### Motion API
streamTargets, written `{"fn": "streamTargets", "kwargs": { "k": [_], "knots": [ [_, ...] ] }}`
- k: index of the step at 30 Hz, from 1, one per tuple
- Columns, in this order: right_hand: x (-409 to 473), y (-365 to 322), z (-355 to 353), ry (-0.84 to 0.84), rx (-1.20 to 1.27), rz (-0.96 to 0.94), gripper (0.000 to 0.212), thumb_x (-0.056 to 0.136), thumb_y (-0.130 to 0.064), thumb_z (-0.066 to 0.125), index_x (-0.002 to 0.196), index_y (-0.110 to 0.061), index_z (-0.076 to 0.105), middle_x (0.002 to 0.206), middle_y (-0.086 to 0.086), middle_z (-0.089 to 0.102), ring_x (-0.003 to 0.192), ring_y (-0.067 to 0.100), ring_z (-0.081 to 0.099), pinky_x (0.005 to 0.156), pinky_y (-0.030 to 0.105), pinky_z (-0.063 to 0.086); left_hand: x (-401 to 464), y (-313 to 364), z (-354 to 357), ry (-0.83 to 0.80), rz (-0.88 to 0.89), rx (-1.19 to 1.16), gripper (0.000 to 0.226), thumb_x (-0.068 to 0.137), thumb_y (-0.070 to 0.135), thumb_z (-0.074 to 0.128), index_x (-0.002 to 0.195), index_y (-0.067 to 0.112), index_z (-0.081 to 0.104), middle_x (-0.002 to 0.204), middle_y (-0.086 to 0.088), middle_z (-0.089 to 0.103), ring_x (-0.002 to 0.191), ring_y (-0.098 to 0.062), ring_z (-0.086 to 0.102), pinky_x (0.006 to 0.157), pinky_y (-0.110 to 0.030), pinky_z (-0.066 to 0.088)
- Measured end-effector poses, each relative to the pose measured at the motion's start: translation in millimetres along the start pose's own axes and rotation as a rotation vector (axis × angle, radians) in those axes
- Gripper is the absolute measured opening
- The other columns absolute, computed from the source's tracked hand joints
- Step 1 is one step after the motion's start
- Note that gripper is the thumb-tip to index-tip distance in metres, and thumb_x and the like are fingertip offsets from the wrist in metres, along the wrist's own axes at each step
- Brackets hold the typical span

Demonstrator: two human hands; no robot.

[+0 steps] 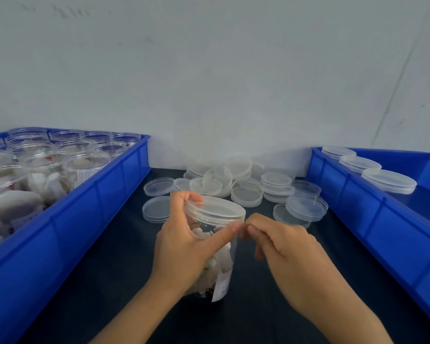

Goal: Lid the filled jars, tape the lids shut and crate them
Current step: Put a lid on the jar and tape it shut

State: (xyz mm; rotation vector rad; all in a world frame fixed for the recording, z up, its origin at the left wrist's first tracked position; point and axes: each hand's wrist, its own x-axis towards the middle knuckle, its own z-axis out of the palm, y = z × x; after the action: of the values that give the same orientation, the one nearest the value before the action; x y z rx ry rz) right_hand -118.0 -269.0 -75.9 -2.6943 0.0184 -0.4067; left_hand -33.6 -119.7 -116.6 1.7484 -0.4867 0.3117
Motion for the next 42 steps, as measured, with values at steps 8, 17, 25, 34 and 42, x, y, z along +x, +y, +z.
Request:
{"fn": "streamTargets", "kwargs": {
  "k": [8,17,25,34,42],
  "knots": [
    [2,10,1,-0.06,0.055,0.067,0.044,0.097,-0.055,0.027,0.136,-0.036,0.039,0.082,-0.009,0.06,0.078,0.007,0.059,0.074,0.027,0.048,5,-4,-16,-0.017,0.033,0.017,0.075,0.045,0.074,0.075,0.105,0.039,0.046,0.103,0.026,0.059,0.092,0.001,0.061,0.073,-0.029,0.055],
    [10,13,4,0.069,-0.029,-0.001,0.045,0.1,-0.049,0.029,0.068,-0.02,0.042,0.066,-0.001,0.049,0.068,0.021,0.05,0.063,0.025,0.029,15,-6,-14,-0.048,-0.061,-0.171,0.069,0.046,0.061,0.085,0.1,0.036,0.05,0.095,0.012,0.069,0.086,-0.014,0.07,0.077,-0.039,0.058],
    [15,19,9,0.091,-0.004,0.019,0.043,0.099,-0.048,0.033,0.065,-0.023,0.035,0.062,-0.005,0.043,0.06,0.013,0.039,0.06,0.026,0.024,19,-6,-6,-0.13,-0.119,-0.397,0.075,0.056,0.026,0.092,0.112,0.027,0.042,0.095,-0.006,0.072,0.08,-0.019,0.073,0.061,-0.019,0.054],
    [16,17,12,0.16,-0.106,0.025,0.043,0.097,-0.054,0.027,0.069,-0.023,0.039,0.066,-0.007,0.045,0.064,0.01,0.041,0.069,0.027,0.03,22,-10,-6,-0.206,-0.145,-0.418,0.076,0.055,0.025,0.088,0.113,0.028,0.039,0.09,0.016,0.073,0.084,-0.009,0.072,0.064,-0.016,0.054],
    [13,11,14,0.165,-0.189,0.062,0.043,0.097,-0.056,0.021,0.07,-0.027,0.037,0.066,-0.008,0.045,0.064,0.009,0.044,0.075,0.029,0.035,21,-9,-8,-0.272,-0.173,-0.422,0.072,0.056,0.03,0.085,0.109,0.028,0.037,0.091,0.021,0.071,0.087,-0.005,0.071,0.064,-0.015,0.054]
  ]
}}
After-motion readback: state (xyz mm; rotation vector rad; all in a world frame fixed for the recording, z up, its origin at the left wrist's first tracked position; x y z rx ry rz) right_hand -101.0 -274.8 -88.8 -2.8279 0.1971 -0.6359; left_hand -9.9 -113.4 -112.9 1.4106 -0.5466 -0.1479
